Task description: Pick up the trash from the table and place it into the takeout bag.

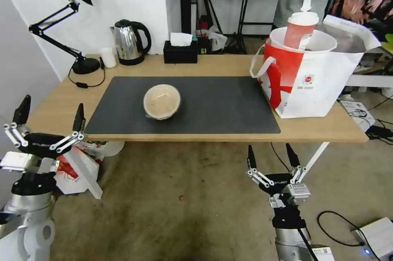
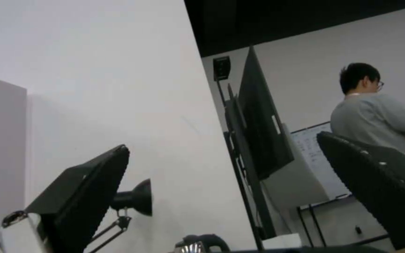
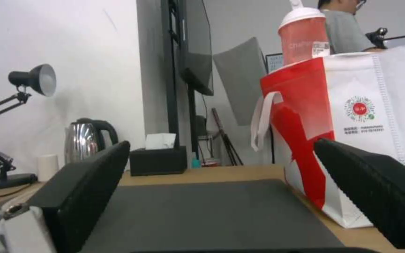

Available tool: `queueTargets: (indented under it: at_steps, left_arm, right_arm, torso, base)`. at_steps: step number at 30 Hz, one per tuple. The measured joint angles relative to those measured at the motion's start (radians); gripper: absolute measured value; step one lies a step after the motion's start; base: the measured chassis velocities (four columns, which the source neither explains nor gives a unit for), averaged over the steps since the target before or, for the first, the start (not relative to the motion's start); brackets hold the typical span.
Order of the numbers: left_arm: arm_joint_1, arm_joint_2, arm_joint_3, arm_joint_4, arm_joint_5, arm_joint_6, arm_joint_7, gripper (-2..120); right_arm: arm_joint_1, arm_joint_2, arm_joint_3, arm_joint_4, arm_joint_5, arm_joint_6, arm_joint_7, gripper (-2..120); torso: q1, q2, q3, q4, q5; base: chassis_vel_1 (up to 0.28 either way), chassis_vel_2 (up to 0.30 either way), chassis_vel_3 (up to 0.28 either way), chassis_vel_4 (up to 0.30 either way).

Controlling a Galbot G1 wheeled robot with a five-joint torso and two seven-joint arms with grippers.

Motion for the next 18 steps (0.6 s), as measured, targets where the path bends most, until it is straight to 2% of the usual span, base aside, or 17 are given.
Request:
queueTargets:
  at_steps: [18]
  left_arm:
    - [-0.032,-0.011,0.071,0.039,0.010,0.027,0.076,100]
  right_arm:
    - [0.000,0.000,0.000,0.000,0.000,0.000,0.000,100]
  torso:
    - [0.000,0.000,0.000,-0.0001,0.0000]
  base:
    - [0.000,0.000,0.000,0.000]
